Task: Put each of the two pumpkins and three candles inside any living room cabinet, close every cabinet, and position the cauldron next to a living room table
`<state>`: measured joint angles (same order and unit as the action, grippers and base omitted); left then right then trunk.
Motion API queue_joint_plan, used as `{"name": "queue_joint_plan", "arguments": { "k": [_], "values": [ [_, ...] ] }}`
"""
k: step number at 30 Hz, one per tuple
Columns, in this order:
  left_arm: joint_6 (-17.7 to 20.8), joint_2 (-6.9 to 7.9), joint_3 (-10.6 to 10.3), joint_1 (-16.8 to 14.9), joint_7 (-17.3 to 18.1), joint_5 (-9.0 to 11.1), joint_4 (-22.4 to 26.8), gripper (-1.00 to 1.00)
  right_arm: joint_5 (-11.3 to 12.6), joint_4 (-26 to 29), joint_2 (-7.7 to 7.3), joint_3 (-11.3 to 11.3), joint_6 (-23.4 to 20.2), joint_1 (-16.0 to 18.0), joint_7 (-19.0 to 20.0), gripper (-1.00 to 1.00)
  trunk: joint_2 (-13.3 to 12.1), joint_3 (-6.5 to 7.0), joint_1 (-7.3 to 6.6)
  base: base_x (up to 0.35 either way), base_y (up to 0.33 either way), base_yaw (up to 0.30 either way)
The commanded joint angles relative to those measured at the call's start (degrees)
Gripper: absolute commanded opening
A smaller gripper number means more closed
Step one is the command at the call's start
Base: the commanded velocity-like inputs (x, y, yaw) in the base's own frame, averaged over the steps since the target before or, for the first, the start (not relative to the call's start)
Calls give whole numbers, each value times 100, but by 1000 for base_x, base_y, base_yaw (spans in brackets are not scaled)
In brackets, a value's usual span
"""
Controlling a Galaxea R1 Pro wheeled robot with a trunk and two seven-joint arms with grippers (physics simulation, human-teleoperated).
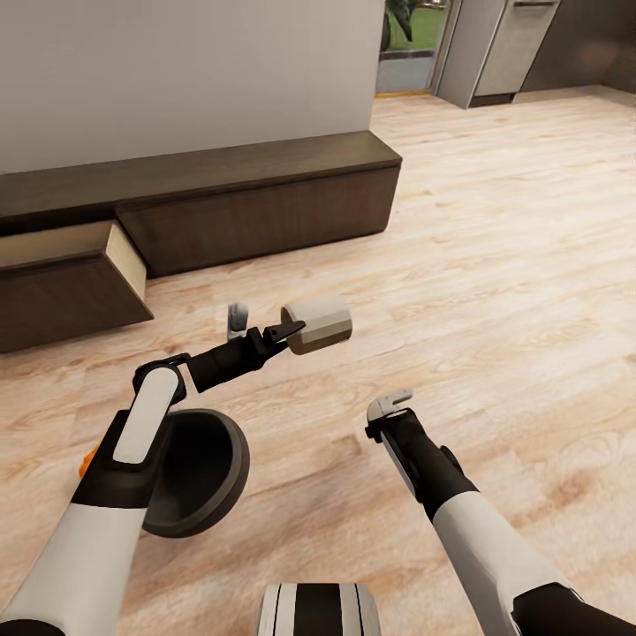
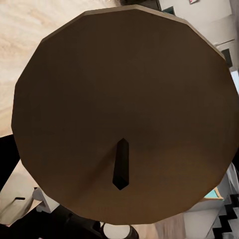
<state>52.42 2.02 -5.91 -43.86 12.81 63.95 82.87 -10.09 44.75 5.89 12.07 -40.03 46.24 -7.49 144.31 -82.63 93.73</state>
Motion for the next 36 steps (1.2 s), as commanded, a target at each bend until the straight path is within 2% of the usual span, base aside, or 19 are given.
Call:
{"name": "queue_joint_plan", "arguments": {
  "k": [1, 5, 12, 20, 23, 27, 36],
  "values": [
    [-3, 0, 1, 0, 11, -23, 1, -100, 7, -1, 0, -2, 2, -1, 2, -100, -2, 23, -2, 0, 0, 0],
    [-3, 0, -7, 0, 11, -23, 1, -100, 7, -1, 0, -2, 7, -1, 2, -100, -7, 111, -12, 0, 0, 0],
    [-3, 0, -149, 0, 11, -23, 1, -100, 8, 15, -9, -12, 9, -3, 2, -100, -16, 266, -30, 0, 0, 0],
    [-3, 0, -156, 0, 11, -23, 1, -100, 15, 17, -16, -20, 17, -3, 2, -100, -27, 444, -51, 0, 0, 0],
    [-3, 0, -156, 0, 11, -23, -2, -100, 40, 17, -76, -21, 21, -7, 2, -100, -31, 510, -59, 0, 0, 0],
    [-3, 0, -156, 0, 11, -23, -3, -100, 49, 21, -86, -21, 22, -7, 2, -100, -36, 599, -69, 0, 0, 0],
    [-3, 0, -156, 0, 11, -23, -5, -100, 59, 235, -100, -27, 4, -5, 3, -100, -49, 798, -92, 0, 0, 0]
  ]
}}
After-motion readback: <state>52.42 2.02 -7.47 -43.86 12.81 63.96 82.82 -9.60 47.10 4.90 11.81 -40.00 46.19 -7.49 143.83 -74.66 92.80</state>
